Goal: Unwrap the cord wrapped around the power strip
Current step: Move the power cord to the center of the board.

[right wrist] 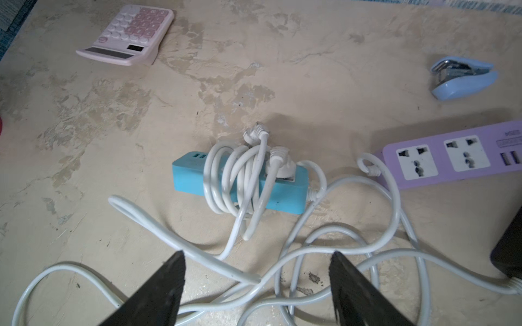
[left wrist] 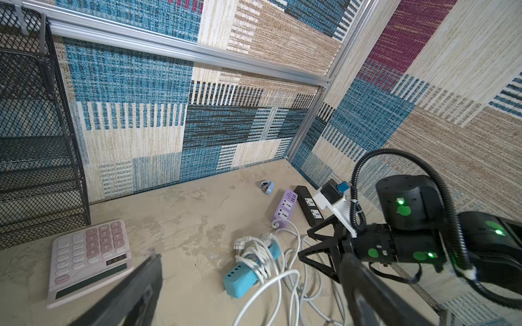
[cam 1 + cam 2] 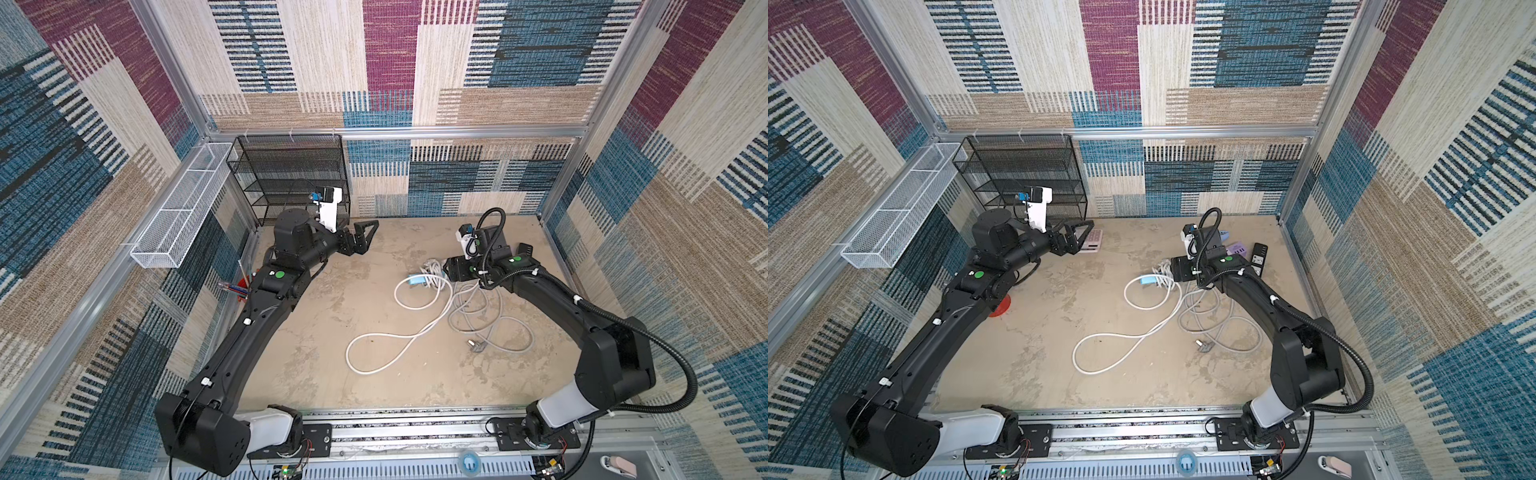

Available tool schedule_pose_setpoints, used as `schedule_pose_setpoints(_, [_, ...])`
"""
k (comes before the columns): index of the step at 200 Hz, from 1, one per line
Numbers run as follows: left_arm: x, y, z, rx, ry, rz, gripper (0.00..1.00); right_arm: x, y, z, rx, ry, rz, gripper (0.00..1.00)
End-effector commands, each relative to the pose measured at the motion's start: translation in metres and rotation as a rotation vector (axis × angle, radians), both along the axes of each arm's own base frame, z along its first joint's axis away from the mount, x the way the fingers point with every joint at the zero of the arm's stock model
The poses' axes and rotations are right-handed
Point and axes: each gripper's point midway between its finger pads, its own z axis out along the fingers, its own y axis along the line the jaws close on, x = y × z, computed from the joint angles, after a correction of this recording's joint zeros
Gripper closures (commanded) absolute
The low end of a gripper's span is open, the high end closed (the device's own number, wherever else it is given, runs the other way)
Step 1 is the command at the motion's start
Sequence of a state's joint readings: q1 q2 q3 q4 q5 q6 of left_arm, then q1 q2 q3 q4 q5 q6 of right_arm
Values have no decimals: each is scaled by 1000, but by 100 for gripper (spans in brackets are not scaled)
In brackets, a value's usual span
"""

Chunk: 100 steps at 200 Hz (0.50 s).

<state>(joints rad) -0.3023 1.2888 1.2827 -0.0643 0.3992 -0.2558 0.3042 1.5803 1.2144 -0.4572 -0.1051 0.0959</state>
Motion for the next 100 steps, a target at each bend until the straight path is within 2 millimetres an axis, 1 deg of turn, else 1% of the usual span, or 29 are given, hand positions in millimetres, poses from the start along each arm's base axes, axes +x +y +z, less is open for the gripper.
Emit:
schedule_pose_setpoints(1, [0,-1,5,2,-25,-7,1,27,3,3,89,-57,-28,20])
schedule_pose_setpoints(33, [0,-1,3,7,-20,-6,1,42,5,-10,157,-39,-40,20])
schedule_pose_setpoints(49, [1,0,3,7,-23,-4,1,49,2,-23,140,-21,-57,21])
schedule_pose_setpoints(59, [1,-1,2,10,-21,-5,1,52,0,-34,120,-2,-67,22])
schedule_pose_setpoints(75, [0,0,3,11,-24,-2,1,53,-3,-50,109,28,-80,23])
schedule_pose_setpoints(82, [1,0,3,12,-25,-2,1,52,-1,-57,123,46,-74,24])
schedule_pose_setpoints(100, [1,0,3,12,-25,-2,1,51,8,-66,174,70,-51,23])
